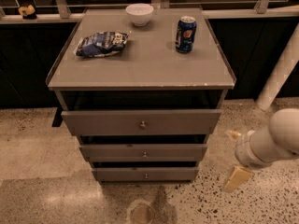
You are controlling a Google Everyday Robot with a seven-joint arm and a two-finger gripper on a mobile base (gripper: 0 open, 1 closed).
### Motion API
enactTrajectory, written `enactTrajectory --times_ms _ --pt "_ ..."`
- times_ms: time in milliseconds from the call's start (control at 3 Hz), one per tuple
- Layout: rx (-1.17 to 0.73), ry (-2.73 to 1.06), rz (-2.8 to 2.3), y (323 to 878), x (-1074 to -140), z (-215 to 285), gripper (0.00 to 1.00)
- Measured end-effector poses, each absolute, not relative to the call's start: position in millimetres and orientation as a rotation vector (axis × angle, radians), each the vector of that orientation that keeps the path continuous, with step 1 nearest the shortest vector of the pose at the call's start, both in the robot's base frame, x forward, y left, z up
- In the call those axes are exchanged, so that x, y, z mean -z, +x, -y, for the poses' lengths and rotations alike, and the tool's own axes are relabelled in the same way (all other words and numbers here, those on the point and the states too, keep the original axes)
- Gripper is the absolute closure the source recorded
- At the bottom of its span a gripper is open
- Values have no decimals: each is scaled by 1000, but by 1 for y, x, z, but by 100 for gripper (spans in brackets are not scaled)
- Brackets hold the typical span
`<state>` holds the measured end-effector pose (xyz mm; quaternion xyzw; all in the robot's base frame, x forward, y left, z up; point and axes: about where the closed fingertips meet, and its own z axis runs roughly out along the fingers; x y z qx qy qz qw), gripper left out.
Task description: Open middle drawer
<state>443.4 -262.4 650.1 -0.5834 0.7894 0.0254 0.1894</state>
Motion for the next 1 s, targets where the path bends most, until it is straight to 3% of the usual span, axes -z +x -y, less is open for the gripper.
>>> enactTrajectory --times_ms 333,667,1000 --pt "-4 -1538 -2093 419 -748 282 0" --pt "-57 -1455 -2007 399 -801 327 0" --pt "-90 -1492 -1918 400 -834 333 0"
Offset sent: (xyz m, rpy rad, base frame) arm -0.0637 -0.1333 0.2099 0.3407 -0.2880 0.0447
